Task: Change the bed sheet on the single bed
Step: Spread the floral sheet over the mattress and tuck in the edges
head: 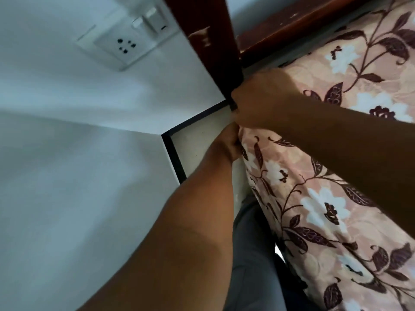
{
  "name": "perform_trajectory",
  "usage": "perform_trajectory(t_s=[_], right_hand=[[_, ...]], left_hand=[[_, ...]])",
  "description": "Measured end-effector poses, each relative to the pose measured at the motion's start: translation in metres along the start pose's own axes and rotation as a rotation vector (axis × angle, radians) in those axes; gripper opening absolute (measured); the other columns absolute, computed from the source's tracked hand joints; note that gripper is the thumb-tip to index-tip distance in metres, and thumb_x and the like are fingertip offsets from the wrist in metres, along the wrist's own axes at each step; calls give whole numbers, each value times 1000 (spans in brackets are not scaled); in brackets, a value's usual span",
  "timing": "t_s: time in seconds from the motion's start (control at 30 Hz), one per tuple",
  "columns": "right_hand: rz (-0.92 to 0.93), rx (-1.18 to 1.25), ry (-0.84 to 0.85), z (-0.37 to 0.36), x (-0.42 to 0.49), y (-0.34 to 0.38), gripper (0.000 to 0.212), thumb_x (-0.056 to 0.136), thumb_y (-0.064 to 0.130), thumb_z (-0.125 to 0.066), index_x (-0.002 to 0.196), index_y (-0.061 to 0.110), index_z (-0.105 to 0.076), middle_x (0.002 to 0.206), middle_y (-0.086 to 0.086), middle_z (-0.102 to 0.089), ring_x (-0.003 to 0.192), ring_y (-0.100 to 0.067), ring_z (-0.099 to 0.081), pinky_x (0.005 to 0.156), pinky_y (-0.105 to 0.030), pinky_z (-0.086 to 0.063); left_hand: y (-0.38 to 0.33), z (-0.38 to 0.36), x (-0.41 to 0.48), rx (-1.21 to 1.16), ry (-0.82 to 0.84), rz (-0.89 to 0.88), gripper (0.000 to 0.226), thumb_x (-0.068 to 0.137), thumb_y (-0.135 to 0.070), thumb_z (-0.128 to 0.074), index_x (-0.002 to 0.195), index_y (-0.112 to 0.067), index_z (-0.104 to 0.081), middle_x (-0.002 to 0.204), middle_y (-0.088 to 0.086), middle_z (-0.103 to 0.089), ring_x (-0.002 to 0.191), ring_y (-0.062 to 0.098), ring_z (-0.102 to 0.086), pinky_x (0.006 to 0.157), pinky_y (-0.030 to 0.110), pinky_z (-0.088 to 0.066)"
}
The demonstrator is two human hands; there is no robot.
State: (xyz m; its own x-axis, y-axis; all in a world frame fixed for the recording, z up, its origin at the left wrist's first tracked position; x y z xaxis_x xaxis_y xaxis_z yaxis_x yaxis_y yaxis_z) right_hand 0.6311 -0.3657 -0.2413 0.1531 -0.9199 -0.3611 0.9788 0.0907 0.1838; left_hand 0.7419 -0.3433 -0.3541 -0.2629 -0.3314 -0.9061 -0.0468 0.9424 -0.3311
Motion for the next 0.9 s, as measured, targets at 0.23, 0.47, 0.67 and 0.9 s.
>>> perform_trajectory(t_s=[0.23, 0.47, 0.67, 0.9], right_hand=[[33, -41, 10, 5, -2, -2, 31, 95, 50, -50, 103, 22, -62, 88, -3, -58, 88, -28, -59, 73, -36, -41], [48, -70, -37, -7, 2, -5, 32, 95, 46, -50, 103, 19, -65, 78, -3, -60, 75, -24, -52, 71, -33, -36], [72, -82, -135, -31, 9, -11, 36, 90, 42, -46, 97, 15, -68, 81, -6, -65, 77, -26, -54, 78, -38, -46], [196, -217, -72, -65, -42, 4, 61, 98, 45, -34, 145, 9, -50, 159, -17, -37, 152, -32, -22, 122, -55, -18]], left_hand=[[14, 15, -1, -154, 266, 70, 79, 96, -71, -38, 147, -12, -49, 130, 15, -64, 120, 31, -60, 112, 44, -40], [31, 16, 19, -150, 77, 34, 37, 93, -34, -66, 114, -5, -71, 114, 17, -71, 108, 32, -67, 94, 41, -55], [25, 14, 39, -40, -44, -20, 25, 97, -24, -56, 93, -7, -73, 101, 20, -72, 93, 33, -68, 95, 48, -53], [23, 16, 33, 1, 9, -54, 25, 108, -25, -36, 126, -17, -51, 89, 1, -59, 58, 4, -64, 59, 19, -56]])
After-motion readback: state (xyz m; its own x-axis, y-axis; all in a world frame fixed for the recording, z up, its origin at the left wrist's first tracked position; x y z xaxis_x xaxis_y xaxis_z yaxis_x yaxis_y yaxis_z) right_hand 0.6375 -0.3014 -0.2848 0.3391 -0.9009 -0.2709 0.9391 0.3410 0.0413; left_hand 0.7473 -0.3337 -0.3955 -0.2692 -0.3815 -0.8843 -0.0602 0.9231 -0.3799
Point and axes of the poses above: each hand's wrist, its own x-axis towards the middle knuckle, its own z-axis out of the back of the hand, y = z × x, the point moved 1 cm from there along x, towards the middle knuckle
